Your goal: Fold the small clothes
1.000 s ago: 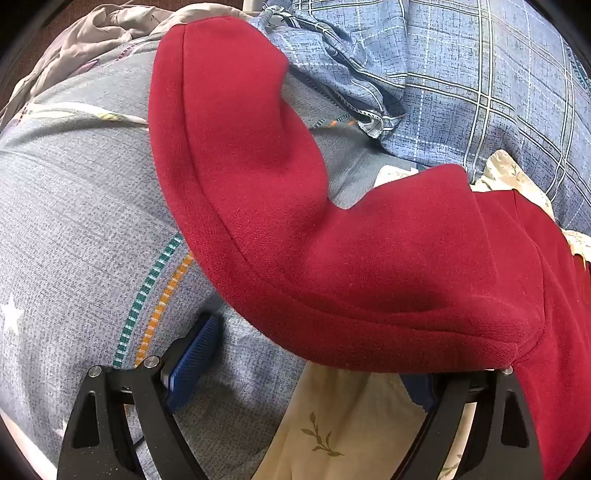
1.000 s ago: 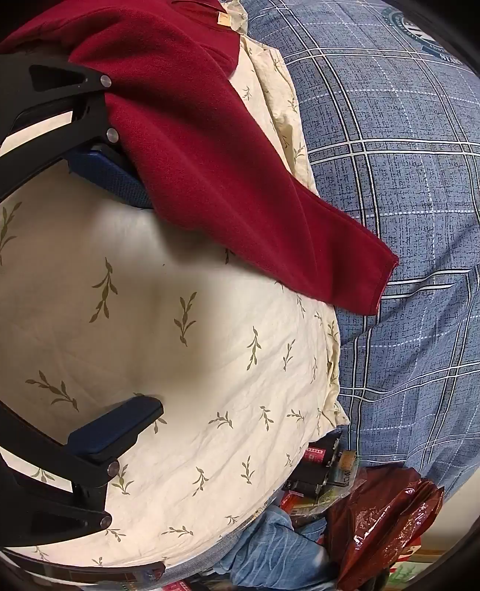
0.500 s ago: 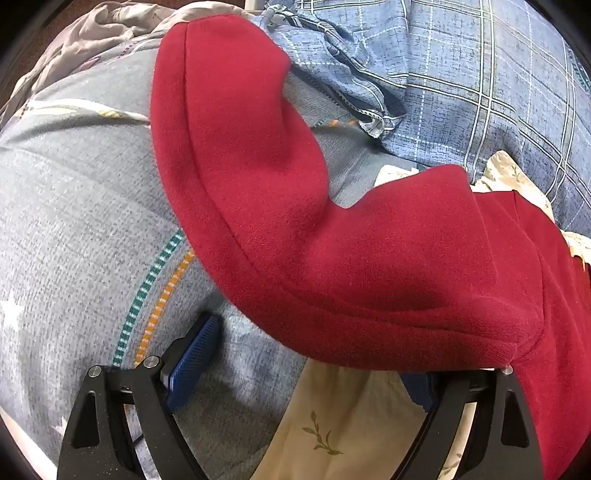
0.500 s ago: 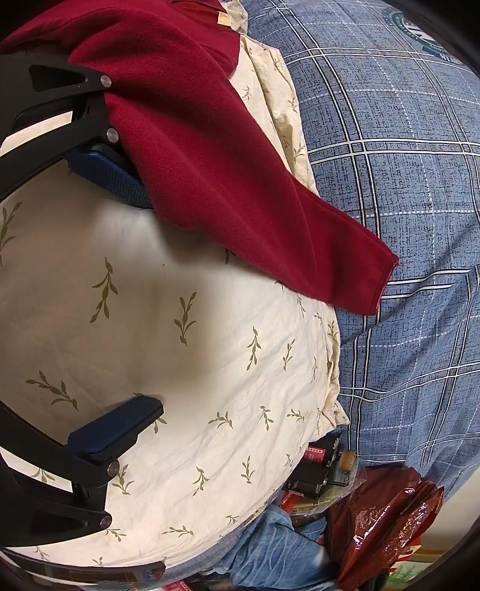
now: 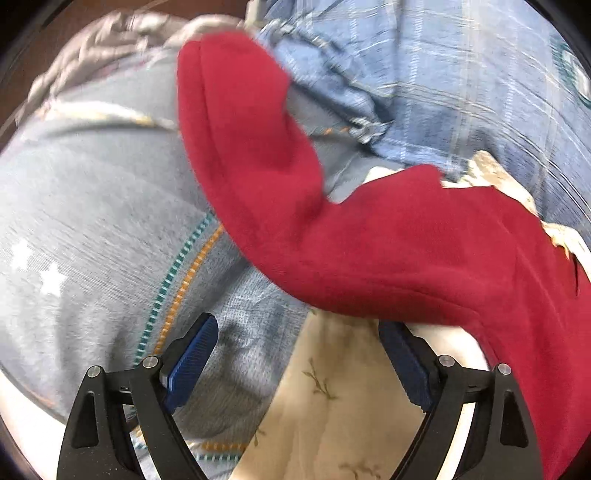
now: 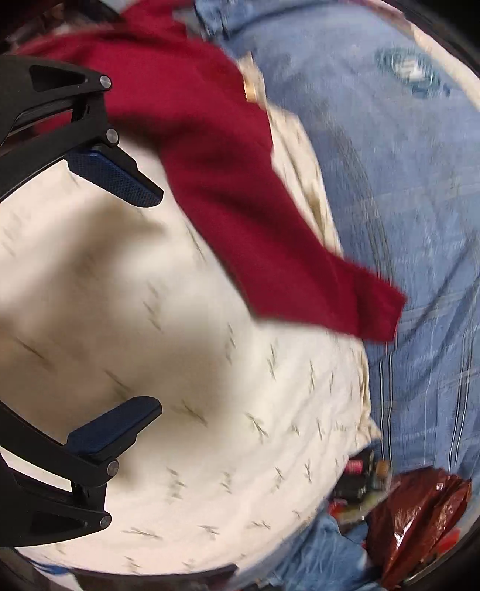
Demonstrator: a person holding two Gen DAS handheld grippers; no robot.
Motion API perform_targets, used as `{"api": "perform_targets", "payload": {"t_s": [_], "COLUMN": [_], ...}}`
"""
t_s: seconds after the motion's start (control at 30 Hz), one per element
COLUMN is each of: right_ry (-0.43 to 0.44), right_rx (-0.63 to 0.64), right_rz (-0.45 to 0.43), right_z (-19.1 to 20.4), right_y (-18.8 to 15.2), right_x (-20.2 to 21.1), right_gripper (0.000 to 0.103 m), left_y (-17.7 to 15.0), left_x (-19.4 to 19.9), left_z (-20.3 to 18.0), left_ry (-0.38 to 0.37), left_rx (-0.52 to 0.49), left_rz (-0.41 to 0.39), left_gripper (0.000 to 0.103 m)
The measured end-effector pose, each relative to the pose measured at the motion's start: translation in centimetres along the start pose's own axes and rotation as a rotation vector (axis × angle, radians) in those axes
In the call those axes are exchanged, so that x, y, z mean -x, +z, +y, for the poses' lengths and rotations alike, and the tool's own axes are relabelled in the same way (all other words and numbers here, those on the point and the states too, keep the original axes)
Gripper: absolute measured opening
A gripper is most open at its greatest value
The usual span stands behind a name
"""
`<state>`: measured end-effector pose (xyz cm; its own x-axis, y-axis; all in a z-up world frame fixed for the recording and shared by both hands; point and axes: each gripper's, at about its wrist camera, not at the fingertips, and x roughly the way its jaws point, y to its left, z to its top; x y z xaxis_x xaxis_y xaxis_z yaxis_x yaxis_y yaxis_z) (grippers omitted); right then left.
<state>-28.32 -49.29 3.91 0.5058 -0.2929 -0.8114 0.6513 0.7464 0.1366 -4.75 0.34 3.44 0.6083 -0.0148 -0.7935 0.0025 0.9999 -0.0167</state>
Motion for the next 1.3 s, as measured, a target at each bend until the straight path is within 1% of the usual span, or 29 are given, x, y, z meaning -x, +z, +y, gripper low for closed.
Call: {"api": "perform_targets", "payload": {"t_s": [0.07,0.13,0.2,0.27,0.4,0.43,0.5,0.63,0.73,0.83,1.03,1.2,1.3], "right_ry": [0.023,0.025,0.045,0.114,0.277,0.308,0.338,0.354,0.315,0.297,0.323,0.296,0.254], "right_rx": [0.04,0.121,0.19,0.22,0.213,0.213,0.232,0.268,0.306,0.315,0.253,0.26,0.275], "right_rz": [-0.034,-0.081,-0.098,-0.083,-0.03,-0.022,-0.019,-0.008,-0.042,-0.056,-0.09,-0.105,-0.113], "right_z": [1.5,3.7,5.8,7.9,11.6,12.5,14.6,17.8,19.1,19.5,18.4,18.5,18.6], "right_y": [-0.8,-1.7,-2.4,-3.0,-3.6,-3.8,-4.4,-5.0,-5.5,-5.4,-5.4,-5.3,-5.2], "right_x": [2.0,4.1,5.4,6.3,6.9,7.0,7.0,5.9,5.7,5.2,4.5,3.9,3.4], "right_gripper": [0.103,0.103,0.103,0.103,0.103,0.103,0.103,0.103,0.103,0.103,0.103,0.103,0.103], "left_y": [-0.5,-0.9,-1.4,-1.9,-2.6,-3.1,-3.4,-3.5,-3.6,-3.3,-3.1,-2.9,-3.1], "left_x": [1.7,2.9,4.6,5.8,6.8,7.4,8.2,8.9,9.1,9.3,9.1,8.7,8.8], "left_z": [-0.2,-0.3,-0.8,-1.1,-1.3,-1.5,-1.9,-2.7,-3.1,-3.4,-4.0,-5.1,-5.6], "left_ry": [-0.014,-0.023,-0.027,-0.038,-0.074,-0.075,-0.081,-0.094,-0.089,-0.092,-0.104,-0.116,-0.129], "left_rx": [-0.018,-0.028,-0.044,-0.055,-0.058,-0.066,-0.088,-0.112,-0.132,-0.14,-0.136,-0.162,-0.175], "left_rz": [-0.039,-0.072,-0.109,-0.126,-0.136,-0.146,-0.153,-0.152,-0.143,-0.14,-0.131,-0.123,-0.132], "left_gripper": [0.089,0.089,0.089,0.089,0.089,0.089,0.089,0.089,0.089,0.089,0.089,0.089,0.089]}}
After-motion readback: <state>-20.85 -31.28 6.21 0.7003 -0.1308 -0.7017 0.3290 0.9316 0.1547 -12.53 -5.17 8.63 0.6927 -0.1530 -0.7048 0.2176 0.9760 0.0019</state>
